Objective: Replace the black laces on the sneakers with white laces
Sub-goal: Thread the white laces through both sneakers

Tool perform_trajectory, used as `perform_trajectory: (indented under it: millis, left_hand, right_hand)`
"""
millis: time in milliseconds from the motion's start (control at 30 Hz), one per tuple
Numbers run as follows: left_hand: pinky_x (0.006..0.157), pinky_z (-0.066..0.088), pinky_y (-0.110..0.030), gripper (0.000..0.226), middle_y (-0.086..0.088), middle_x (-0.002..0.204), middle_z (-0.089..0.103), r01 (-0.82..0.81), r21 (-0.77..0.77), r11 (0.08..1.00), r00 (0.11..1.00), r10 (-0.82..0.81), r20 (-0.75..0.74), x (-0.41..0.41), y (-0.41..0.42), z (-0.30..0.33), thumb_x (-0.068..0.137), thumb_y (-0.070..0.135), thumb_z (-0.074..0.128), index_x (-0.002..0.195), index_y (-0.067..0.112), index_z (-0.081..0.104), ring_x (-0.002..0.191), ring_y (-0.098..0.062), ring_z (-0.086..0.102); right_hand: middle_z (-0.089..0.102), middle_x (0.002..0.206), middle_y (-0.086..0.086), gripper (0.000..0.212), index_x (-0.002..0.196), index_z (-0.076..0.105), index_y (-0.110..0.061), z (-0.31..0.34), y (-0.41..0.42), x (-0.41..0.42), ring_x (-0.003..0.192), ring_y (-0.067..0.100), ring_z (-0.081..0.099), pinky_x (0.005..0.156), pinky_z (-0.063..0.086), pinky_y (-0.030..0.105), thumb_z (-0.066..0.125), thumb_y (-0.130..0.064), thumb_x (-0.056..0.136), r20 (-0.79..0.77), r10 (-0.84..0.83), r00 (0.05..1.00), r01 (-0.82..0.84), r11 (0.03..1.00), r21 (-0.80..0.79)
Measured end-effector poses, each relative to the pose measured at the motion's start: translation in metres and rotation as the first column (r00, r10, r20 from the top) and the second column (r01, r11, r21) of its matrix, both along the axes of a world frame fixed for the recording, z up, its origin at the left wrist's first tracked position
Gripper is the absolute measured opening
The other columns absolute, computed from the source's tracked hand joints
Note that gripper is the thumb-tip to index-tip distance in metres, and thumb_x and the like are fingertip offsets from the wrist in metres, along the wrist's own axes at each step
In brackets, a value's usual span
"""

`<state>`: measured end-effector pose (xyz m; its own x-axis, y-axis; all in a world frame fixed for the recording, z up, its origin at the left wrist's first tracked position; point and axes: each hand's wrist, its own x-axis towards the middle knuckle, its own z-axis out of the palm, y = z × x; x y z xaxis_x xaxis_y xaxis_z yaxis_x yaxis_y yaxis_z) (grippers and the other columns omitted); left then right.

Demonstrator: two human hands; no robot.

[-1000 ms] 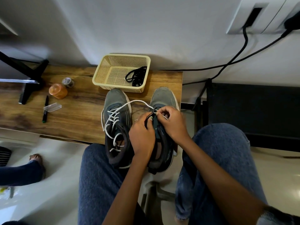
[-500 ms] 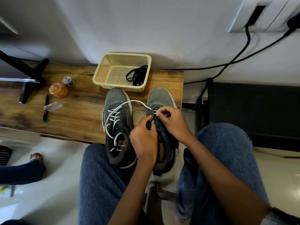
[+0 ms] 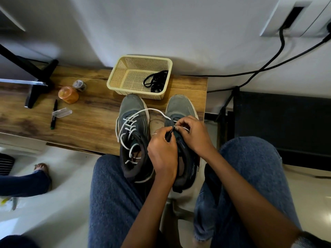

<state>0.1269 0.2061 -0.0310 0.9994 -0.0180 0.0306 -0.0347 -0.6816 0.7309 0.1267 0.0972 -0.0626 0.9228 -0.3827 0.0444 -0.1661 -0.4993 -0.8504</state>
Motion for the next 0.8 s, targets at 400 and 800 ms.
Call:
perform_trajectory:
  millis: [400,800]
  left_hand:
    - [0.073,0.049,-0.030,0.022,0.001,0.101,0.070,0.073,0.097,0.993,0.994,-0.081,0.071,-0.002,0.001,-0.002,0.087,0.009,0.064,0.106,0.017,0.070,0.090,-0.020,0.065]
    - [0.073,0.049,-0.029,0.023,-0.001,0.098,0.070,0.026,0.012,1.000,0.997,-0.027,0.070,-0.004,0.003,-0.005,0.084,0.005,0.065,0.104,0.015,0.072,0.087,-0.020,0.065]
  right_hand:
    - [0.062,0.083,0.002,0.004,0.080,0.069,-0.007,-0.002,0.006,0.002,0.076,0.010,0.054,0.066,0.038,0.009,0.067,-0.003,0.081,0.020,-0.091,0.996,0.091,0.996,-0.021]
    - [0.062,0.084,0.003,0.015,0.080,0.066,-0.015,0.001,-0.007,0.002,0.078,-0.001,0.054,0.070,0.038,0.004,0.068,-0.001,0.081,0.008,0.034,0.999,-0.035,0.994,0.101]
